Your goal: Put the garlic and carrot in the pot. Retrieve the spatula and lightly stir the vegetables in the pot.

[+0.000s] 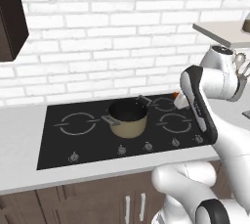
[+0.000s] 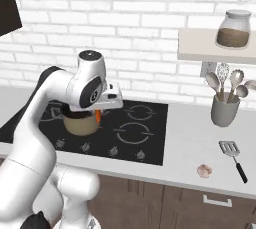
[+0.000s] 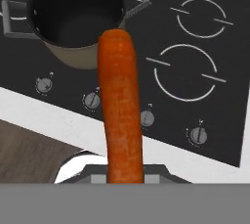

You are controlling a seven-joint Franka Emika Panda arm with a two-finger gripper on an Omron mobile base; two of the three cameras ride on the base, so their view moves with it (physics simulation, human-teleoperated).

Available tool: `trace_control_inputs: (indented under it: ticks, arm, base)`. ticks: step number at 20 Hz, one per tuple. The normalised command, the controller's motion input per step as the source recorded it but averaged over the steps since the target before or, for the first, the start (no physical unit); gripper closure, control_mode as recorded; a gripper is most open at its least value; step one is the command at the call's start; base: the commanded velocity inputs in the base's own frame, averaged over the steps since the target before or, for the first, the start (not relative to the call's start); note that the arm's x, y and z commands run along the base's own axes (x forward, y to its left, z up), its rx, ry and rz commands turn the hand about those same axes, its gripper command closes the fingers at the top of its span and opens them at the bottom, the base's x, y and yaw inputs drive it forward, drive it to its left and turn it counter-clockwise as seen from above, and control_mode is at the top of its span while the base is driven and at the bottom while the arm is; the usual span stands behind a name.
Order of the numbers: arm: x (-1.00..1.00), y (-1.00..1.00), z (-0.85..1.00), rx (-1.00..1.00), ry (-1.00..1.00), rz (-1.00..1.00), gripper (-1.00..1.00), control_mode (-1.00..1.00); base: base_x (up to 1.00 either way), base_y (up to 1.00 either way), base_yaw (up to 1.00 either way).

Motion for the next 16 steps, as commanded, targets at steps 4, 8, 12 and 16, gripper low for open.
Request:
trace_control_inputs:
  ticks: [4,8,12,16]
  arm:
    - [0.03,0.75,0.06,0.0,0.02,0.05,1.0,-1.0]
    - [0.24,0.8,0.02,-0.04,0.0,0.02,1.0,-1.0]
    - [0.27,0.62,0.03,-0.11,0.13,0.0,1.0,-1.0]
    - [0.46,0.41,0.0,0.0,0.11,0.0,1.0,-1.0]
  base:
    - [0.0,0.0,0.0]
    - [0.0,0.0,0.0]
    - [0.0,0.0,0.0]
    - [0.0,0.0,0.0]
